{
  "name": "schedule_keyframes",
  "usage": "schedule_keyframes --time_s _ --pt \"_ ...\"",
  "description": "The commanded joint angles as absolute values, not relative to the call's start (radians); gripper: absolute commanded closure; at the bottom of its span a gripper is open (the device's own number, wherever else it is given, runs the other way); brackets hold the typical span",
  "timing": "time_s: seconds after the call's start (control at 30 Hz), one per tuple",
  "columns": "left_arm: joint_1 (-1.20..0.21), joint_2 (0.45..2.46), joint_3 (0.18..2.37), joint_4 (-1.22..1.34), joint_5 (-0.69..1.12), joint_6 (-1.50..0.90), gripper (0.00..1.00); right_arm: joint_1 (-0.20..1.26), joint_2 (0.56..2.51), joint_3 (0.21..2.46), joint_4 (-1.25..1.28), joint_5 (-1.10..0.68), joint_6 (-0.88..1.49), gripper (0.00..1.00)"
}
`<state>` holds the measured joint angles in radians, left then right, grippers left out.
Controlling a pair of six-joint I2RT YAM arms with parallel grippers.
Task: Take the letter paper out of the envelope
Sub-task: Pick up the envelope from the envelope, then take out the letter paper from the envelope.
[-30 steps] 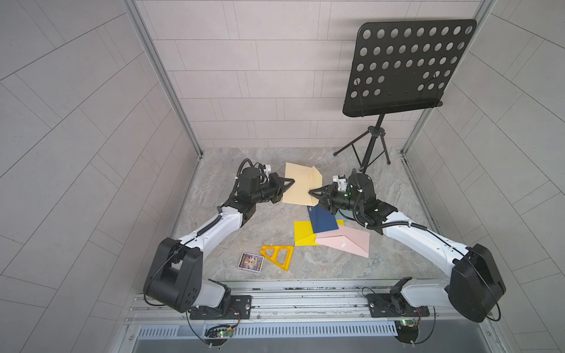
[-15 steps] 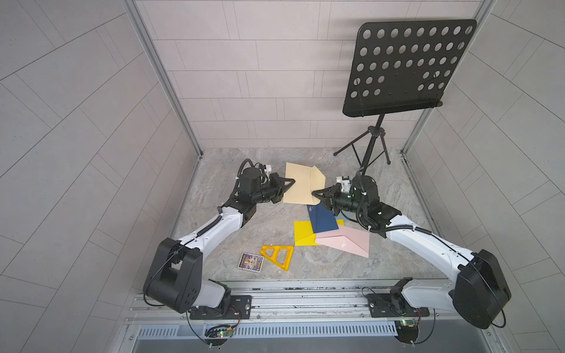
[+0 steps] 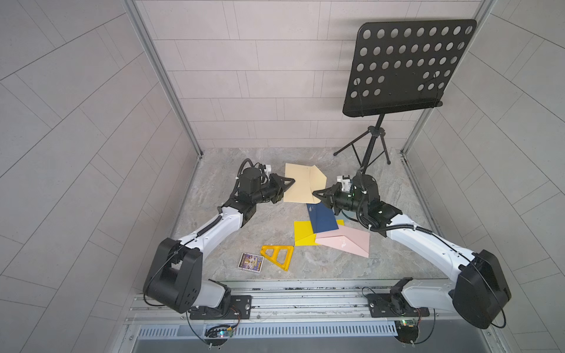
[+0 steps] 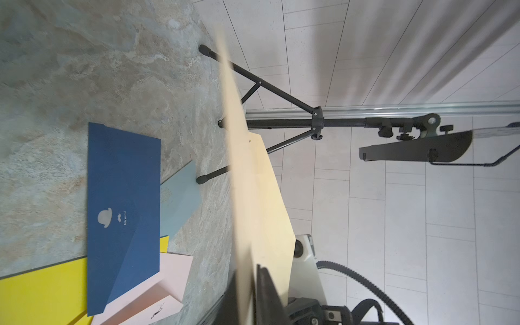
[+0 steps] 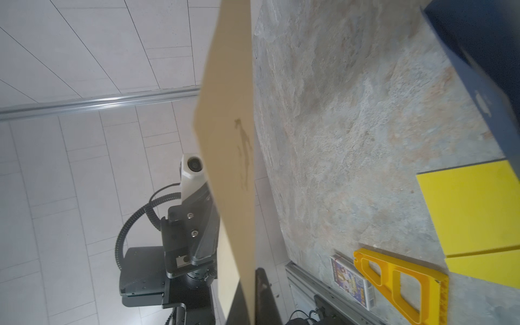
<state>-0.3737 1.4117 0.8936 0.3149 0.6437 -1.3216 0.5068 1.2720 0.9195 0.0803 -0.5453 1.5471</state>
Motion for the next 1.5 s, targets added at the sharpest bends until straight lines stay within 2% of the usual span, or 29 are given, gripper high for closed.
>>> schedule_keyframes --time_s 0.0,0.03,0.07,0.17,0.23,0.37,0.5,0.63,0.77,0.93,1.47 --pt "-0.375 1.382 0.939 0.207 0.645 -1.276 0.37 0.497 1.250 1.035 -0.148 -0.528 1.338 1.00" --pt "-0.376 1.377 0.965 0.141 0.641 -1.248 0.32 0.497 1.251 1.082 -0.256 -0.510 1.235 1.00" --pt "-0.376 1.369 1.000 0.064 0.633 -1.215 0.31 0.497 1.255 1.137 -0.381 -0.475 1.124 1.00" --pt "-0.379 1.353 1.133 -0.161 0.595 -1.129 0.33 0.497 1.267 1.267 -0.664 -0.354 0.821 1.00" --pt "-0.386 1.356 1.238 -0.278 0.573 -1.082 0.36 0.497 1.262 1.309 -0.766 -0.278 0.672 1.00" --pt "-0.413 1.415 1.423 -0.367 0.594 -1.096 0.50 0.500 1.227 1.324 -0.817 -0.192 0.454 1.00" --pt "-0.478 1.495 1.555 -0.383 0.622 -1.138 0.58 0.509 1.214 1.339 -0.816 -0.114 0.342 1.00" --pt "-0.550 1.562 1.630 -0.369 0.593 -1.154 0.69 0.521 1.215 1.339 -0.797 -0.088 0.300 1.00" --pt "-0.597 1.614 1.654 -0.353 0.584 -1.164 0.75 0.531 1.209 1.344 -0.789 -0.083 0.306 1.00" --pt "-0.636 1.640 1.647 -0.330 0.562 -1.166 0.78 0.532 1.201 1.356 -0.778 -0.135 0.345 1.00" --pt "-0.651 1.686 1.620 -0.287 0.530 -1.150 0.78 0.531 1.209 1.371 -0.748 -0.245 0.435 1.00"
